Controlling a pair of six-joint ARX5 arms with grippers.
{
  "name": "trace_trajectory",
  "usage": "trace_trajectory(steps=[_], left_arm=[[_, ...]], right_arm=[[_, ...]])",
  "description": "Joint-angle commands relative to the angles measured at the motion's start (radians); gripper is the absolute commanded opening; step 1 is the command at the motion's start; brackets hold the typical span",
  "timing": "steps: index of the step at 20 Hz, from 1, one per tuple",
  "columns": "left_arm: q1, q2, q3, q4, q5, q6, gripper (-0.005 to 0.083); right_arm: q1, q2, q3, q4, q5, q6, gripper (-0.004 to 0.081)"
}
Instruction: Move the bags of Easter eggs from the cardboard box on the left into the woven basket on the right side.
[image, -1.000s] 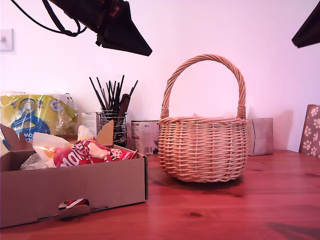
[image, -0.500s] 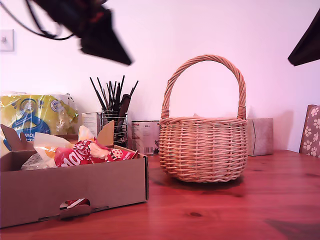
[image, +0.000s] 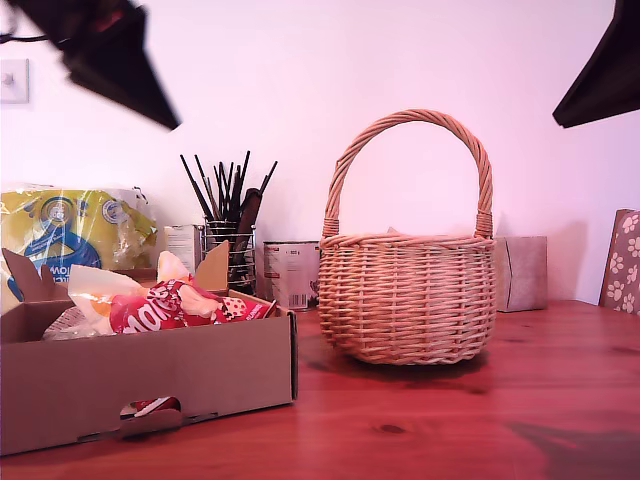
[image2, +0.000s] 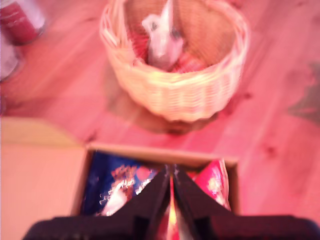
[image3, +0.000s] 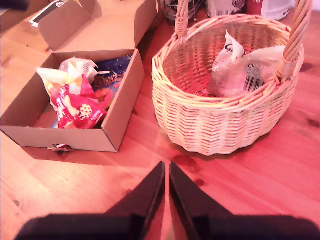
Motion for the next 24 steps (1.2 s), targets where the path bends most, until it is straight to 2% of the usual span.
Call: trace_trajectory(steps=[1, 4, 5, 6, 7, 8, 9, 17, 24], left_arm=[[0.002, -0.05, -0.089, 0.039, -0.034, -0.035, -0.0019], [0.001, -0.094, -0.134, -0.001, -0.03, -0.059, -0.0018], [0.001, -0.088, -0.134, -0.014, -0.016, -0.066, 0.0018], [0.001, -0.074, -0.134, -0.017, 0.021, -0.087, 0.0202], [0.001, -0.056, -0.134, -0.011, 0.033, -0.102, 0.0491], [0.001, -0.035, -0.134, 0.002, 0.021, -0.102, 0.0741], [-0.002, -0.003, -0.134, 0.023, 0.012, -0.1, 0.077], [-0.004, 0.249, -0.133, 0.238, -0.007, -0.075, 0.075], [-0.008, 0.385, -0.133, 0.192, 0.007, -0.094, 0.0746]], right_arm=[[-0.005, 0.01, -0.023, 0.009, 0.003, 0.002, -0.0012], [-0.005, 0.021, -0.023, 0.012, 0.003, 0.002, -0.0012], [-0.005, 0.024, -0.023, 0.014, 0.003, 0.002, -0.0012], [-0.005, 0.028, -0.023, 0.016, 0.003, 0.002, -0.0012], [-0.005, 0.03, -0.023, 0.016, 0.003, 0.002, -0.0012], [-0.005, 0.032, -0.023, 0.017, 0.003, 0.002, -0.0012], [-0.005, 0.035, -0.023, 0.019, 0.002, 0.002, -0.0012], [-0.005, 0.036, -0.023, 0.02, 0.002, 0.002, -0.0012], [-0.005, 0.036, -0.023, 0.02, 0.002, 0.002, -0.0012]])
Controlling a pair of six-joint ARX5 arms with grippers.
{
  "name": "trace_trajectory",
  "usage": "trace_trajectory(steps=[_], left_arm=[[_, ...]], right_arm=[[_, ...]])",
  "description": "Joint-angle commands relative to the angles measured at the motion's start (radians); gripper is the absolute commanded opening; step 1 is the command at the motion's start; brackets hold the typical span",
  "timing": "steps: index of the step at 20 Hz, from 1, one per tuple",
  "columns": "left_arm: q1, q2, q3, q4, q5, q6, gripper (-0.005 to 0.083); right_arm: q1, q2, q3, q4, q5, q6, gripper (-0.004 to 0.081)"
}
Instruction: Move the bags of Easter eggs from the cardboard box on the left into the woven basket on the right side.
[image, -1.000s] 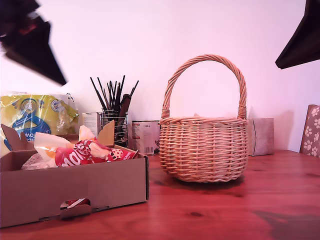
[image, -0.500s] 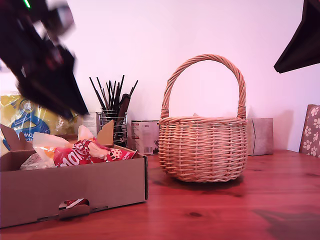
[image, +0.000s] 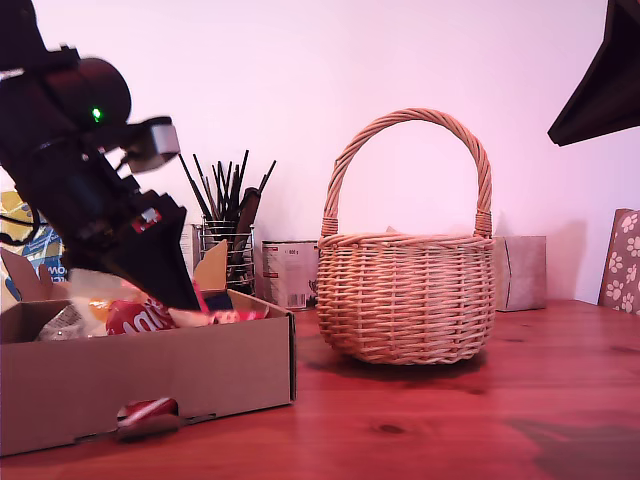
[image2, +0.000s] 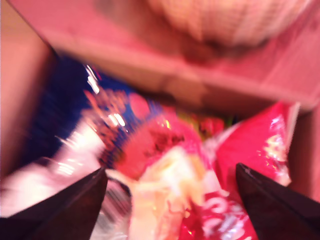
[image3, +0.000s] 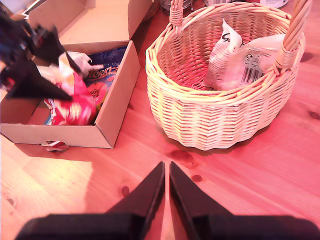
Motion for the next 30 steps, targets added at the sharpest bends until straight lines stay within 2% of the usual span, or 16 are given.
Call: trace_trajectory(steps=[1, 2, 3, 4, 5, 6, 7, 8, 9, 14, 20, 25, 26, 30], left_arm=[[-0.004, 0.037, -0.01, -0.013, -0.004, -0.01, 0.0744], [-0.003, 0.046, -0.01, -0.013, -0.004, -0.015, 0.0731], [-0.003, 0.048, -0.01, -0.02, -0.005, -0.023, 0.068], [-0.003, 0.05, -0.01, -0.025, -0.005, -0.023, 0.058], [-0.003, 0.05, -0.01, -0.032, -0.005, -0.023, 0.0437], [-0.003, 0.05, -0.009, -0.035, -0.003, -0.022, 0.025], [-0.003, 0.05, -0.009, -0.034, -0.003, -0.022, 0.0101], [-0.003, 0.05, -0.009, -0.031, -0.003, -0.021, 0.002], [-0.003, 0.05, -0.005, -0.032, -0.003, -0.021, -0.0016], [-0.003, -0.014, 0.016, -0.036, 0.011, -0.021, -0.0016], [-0.003, -0.237, 0.018, 0.004, 0.01, -0.025, -0.0016], [-0.025, -0.315, 0.018, 0.214, 0.061, -0.151, -0.0016], [-0.042, -0.307, 0.018, 0.269, 0.06, -0.205, -0.0016], [-0.134, -0.235, 0.018, 0.528, 0.06, -0.268, -0.0013]], right_arm=[[-0.002, -0.001, -0.023, 0.008, 0.002, 0.003, -0.0012], [-0.002, -0.001, -0.023, 0.008, 0.001, 0.003, -0.0012], [-0.002, -0.001, -0.023, 0.008, 0.002, 0.003, -0.0012], [-0.002, -0.001, -0.023, 0.008, 0.001, 0.003, -0.0012], [-0.002, -0.001, -0.023, 0.008, 0.001, 0.003, -0.0012], [-0.002, -0.001, -0.023, 0.008, 0.001, 0.003, -0.0012], [-0.002, -0.001, -0.023, 0.007, 0.001, 0.003, -0.0012], [-0.002, -0.001, -0.023, 0.007, 0.002, 0.003, -0.0012], [-0.002, -0.001, -0.023, 0.007, 0.001, 0.003, -0.0012], [-0.002, -0.001, -0.023, 0.006, 0.002, 0.003, -0.0012], [-0.002, -0.001, -0.023, 0.003, 0.002, 0.003, -0.0012], [-0.002, -0.001, -0.023, 0.002, 0.002, 0.004, -0.0012], [-0.002, -0.002, -0.023, -0.001, 0.002, 0.004, -0.0012], [-0.002, -0.005, -0.023, -0.004, 0.002, 0.056, -0.0012]])
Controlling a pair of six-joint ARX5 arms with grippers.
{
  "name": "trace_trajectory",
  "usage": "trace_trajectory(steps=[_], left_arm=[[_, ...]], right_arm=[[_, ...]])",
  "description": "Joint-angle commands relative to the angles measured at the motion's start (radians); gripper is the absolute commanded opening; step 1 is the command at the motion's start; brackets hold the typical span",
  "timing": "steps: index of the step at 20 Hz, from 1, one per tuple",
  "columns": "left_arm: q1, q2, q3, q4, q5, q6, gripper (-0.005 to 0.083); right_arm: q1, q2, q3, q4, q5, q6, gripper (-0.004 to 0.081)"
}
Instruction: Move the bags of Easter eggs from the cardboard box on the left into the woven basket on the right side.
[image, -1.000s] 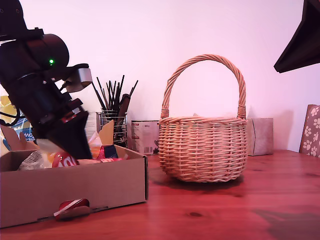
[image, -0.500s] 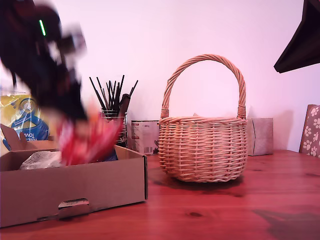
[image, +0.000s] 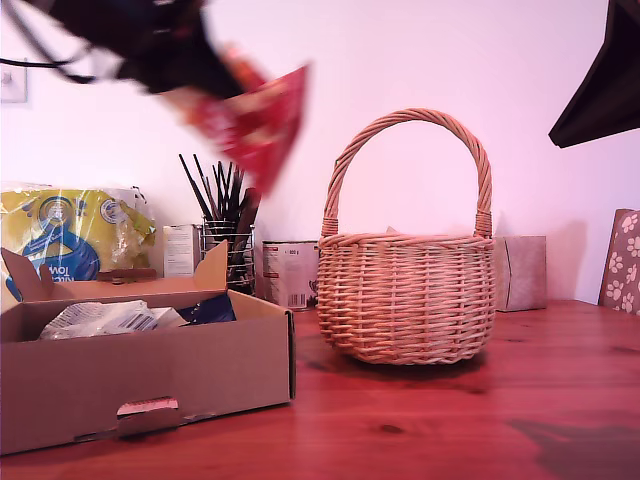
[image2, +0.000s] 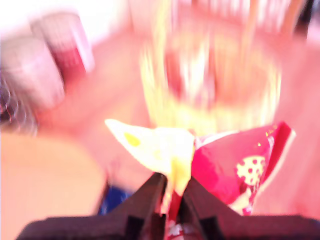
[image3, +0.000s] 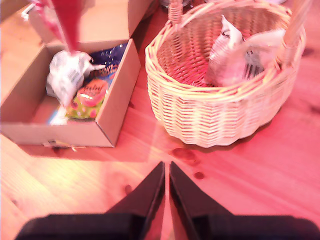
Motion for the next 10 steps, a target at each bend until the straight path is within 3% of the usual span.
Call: trace_trajectory(steps=[1, 6, 10], left_arm=[[-0.034, 0.052, -0.006, 0.126, 0.004, -0.017, -0.0013], [-0.142, 0.224, -0.006, 0.438, -0.112, -0.027, -0.0013], [-0.175, 0.341, -0.005, 0.62, -0.202, -0.026, -0.0013]], right_arm=[[-0.002, -0.01, -0.023, 0.003, 0.002, 0.014, -0.0012], [-0.002, -0.109, -0.023, 0.002, 0.002, 0.013, -0.0012], [-0.002, -0.23, -0.023, -0.055, -0.009, 0.014, -0.0012]])
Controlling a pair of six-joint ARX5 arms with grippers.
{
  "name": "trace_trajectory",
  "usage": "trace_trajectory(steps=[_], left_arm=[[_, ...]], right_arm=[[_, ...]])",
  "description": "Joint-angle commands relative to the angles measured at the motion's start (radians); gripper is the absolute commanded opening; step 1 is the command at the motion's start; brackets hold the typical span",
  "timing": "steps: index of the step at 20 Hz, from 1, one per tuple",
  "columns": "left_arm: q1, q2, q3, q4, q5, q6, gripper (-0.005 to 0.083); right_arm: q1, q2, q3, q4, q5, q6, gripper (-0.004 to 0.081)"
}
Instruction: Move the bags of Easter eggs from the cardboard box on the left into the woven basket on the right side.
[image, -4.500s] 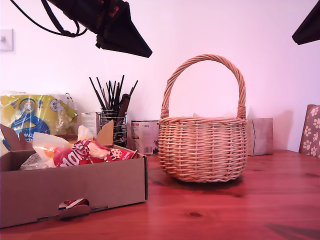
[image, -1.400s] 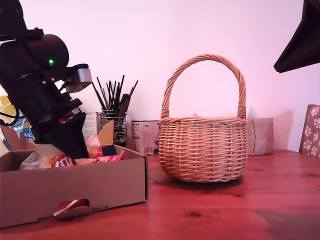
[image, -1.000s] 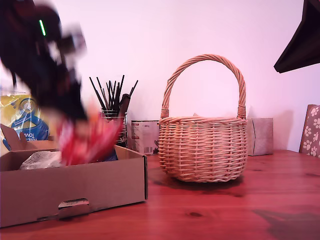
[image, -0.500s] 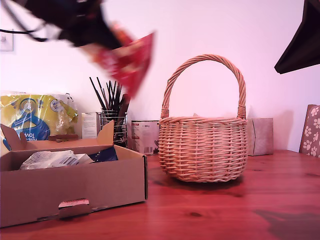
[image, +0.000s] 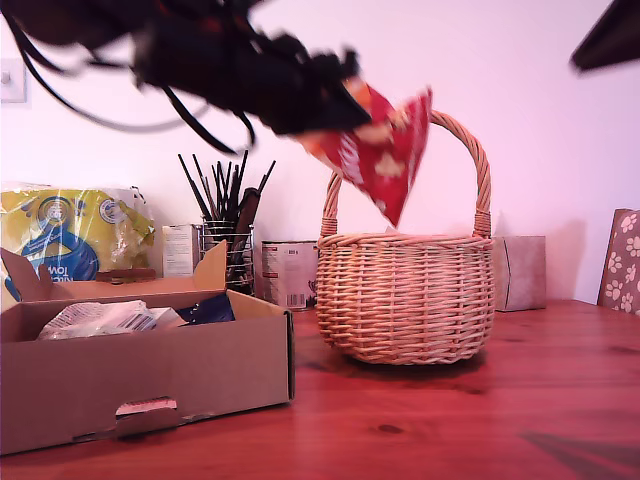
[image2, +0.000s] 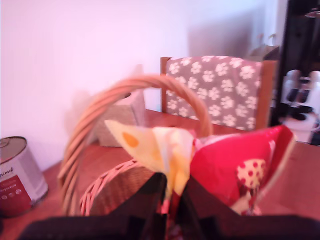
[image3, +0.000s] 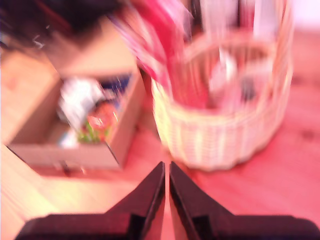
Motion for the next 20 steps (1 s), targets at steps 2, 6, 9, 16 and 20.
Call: trace_trajectory(steps=[2, 6, 9, 16, 20], left_arm=[[-0.001, 0.044, 0.0, 0.094, -0.047, -0.003, -0.0013], [-0.001, 0.094, 0.036, 0.113, -0.068, -0.003, -0.0013], [-0.013, 0.156, 0.089, 0.112, -0.066, -0.007, -0.0013], [-0.032, 0.202, 0.158, 0.036, -0.104, 0.012, 0.0514], [-0.042, 0.069, 0.158, -0.192, -0.093, 0.012, 0.0513]], right_arm=[[-0.002, -0.051, -0.02, -0.057, -0.025, 0.003, -0.0012], [-0.002, -0.092, -0.02, -0.074, -0.029, 0.003, -0.0012], [-0.002, -0.097, -0.019, -0.069, -0.068, 0.003, -0.0012], [-0.002, -0.097, -0.017, -0.068, -0.143, 0.003, -0.0012], [-0.002, -0.097, -0.017, -0.069, -0.143, 0.003, -0.0012]])
